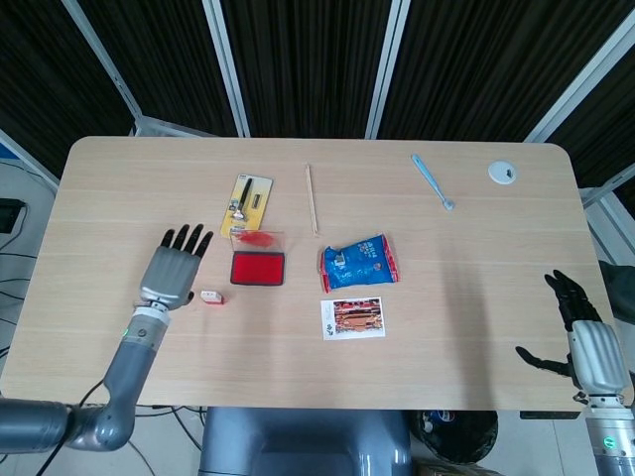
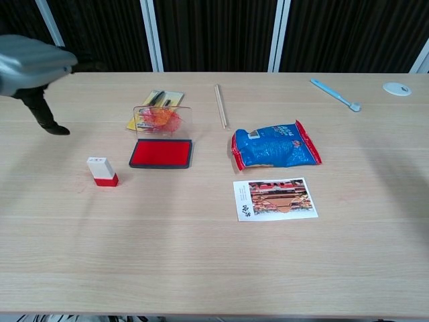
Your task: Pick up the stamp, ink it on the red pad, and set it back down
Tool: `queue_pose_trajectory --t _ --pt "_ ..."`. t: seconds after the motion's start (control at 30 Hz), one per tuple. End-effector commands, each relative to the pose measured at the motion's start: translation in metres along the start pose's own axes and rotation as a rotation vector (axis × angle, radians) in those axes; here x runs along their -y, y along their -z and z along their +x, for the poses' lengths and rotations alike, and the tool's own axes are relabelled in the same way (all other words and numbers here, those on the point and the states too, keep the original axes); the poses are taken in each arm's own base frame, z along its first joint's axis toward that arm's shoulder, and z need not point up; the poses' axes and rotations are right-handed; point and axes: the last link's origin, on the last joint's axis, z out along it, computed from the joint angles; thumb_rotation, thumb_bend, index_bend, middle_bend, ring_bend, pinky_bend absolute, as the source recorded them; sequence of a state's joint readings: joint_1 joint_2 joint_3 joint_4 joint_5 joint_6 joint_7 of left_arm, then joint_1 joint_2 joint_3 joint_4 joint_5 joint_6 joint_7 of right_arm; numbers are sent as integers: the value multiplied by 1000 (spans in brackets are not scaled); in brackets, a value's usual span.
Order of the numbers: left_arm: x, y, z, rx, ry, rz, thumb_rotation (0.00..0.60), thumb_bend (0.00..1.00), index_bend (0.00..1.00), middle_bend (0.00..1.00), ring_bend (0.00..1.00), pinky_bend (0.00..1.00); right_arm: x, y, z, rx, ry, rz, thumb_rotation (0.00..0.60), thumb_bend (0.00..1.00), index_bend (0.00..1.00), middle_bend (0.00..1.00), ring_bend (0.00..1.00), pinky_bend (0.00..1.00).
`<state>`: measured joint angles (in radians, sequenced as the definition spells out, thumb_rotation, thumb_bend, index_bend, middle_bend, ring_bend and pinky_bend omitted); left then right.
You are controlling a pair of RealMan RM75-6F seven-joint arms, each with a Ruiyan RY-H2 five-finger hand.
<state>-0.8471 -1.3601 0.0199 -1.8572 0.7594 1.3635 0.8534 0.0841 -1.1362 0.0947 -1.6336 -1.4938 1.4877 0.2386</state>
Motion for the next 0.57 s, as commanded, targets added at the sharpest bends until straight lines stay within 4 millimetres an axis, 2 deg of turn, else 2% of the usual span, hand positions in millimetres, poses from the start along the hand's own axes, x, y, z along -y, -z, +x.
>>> queue_pose_trajectory --t 0.03,0.13,0.33,0.47,0.57 --pt "47 53 -6 -93 113 34 600 121 0 0 0 94 0 0 0 -1 6 -1 600 125 0 0 0 186" --pt "70 79 -16 -136 155 51 600 86 0 0 0 84 0 0 -1 -5 21 1 600 124 0 0 0 185" --pt "97 117 -37 -230 195 75 600 65 0 0 0 16 1 0 -2 -18 63 12 600 124 0 0 0 185" --pt "112 133 -57 -262 206 103 600 65 0 0 0 11 2 0 -3 -22 66 8 600 124 0 0 0 185" --pt "120 135 -61 -269 253 130 600 65 0 0 0 10 2 0 -3 -26 66 9 600 123 0 0 0 185"
